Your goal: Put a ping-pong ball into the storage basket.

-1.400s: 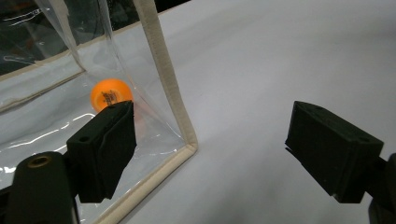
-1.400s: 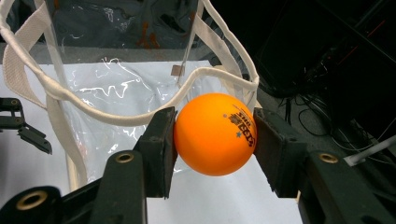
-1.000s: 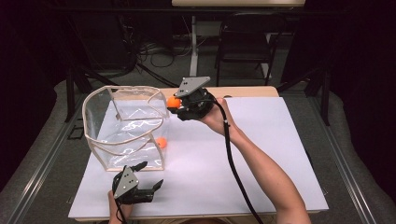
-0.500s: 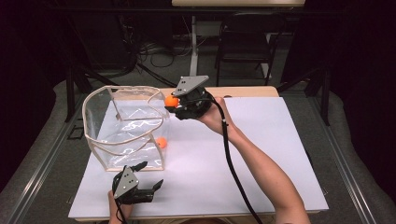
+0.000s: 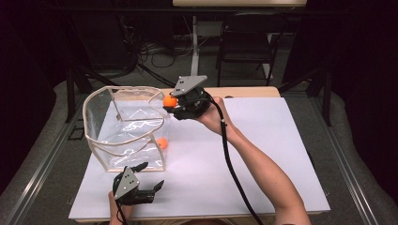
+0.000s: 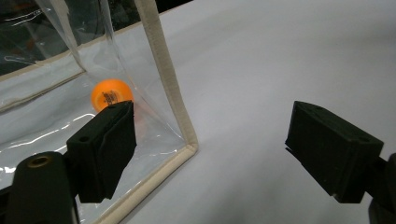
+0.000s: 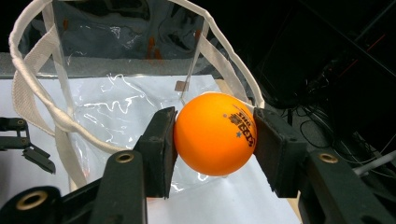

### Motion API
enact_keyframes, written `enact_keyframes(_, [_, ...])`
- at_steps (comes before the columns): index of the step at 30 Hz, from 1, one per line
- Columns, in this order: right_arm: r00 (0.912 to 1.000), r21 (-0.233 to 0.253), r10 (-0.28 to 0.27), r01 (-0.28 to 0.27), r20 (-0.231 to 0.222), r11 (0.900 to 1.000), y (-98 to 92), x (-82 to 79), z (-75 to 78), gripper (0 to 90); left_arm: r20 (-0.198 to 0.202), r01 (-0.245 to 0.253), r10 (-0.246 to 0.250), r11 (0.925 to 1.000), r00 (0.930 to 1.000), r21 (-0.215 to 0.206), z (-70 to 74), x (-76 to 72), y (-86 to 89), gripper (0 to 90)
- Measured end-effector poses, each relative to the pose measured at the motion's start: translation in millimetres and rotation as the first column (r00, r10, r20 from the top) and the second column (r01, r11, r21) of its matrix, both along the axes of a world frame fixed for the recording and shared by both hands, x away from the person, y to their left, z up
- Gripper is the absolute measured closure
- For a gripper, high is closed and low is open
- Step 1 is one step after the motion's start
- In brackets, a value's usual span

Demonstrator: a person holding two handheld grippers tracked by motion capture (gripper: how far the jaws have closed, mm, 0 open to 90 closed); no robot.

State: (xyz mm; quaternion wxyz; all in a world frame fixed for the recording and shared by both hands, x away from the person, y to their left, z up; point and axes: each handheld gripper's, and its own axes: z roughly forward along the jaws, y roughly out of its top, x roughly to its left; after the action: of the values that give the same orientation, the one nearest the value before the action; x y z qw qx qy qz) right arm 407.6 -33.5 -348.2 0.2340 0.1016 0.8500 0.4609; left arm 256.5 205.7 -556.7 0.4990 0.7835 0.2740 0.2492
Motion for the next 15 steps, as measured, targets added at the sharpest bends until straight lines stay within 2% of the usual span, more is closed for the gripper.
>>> enact_keyframes(15, [1.0000, 0.011, 0.009, -0.009, 0.002, 1.000, 7.9, -0.2, -0.2, 50.9, 0.000, -0.002, 0.002, 1.0000, 1.0000, -0.004, 0.1, -0.2, 0.4, 15.9])
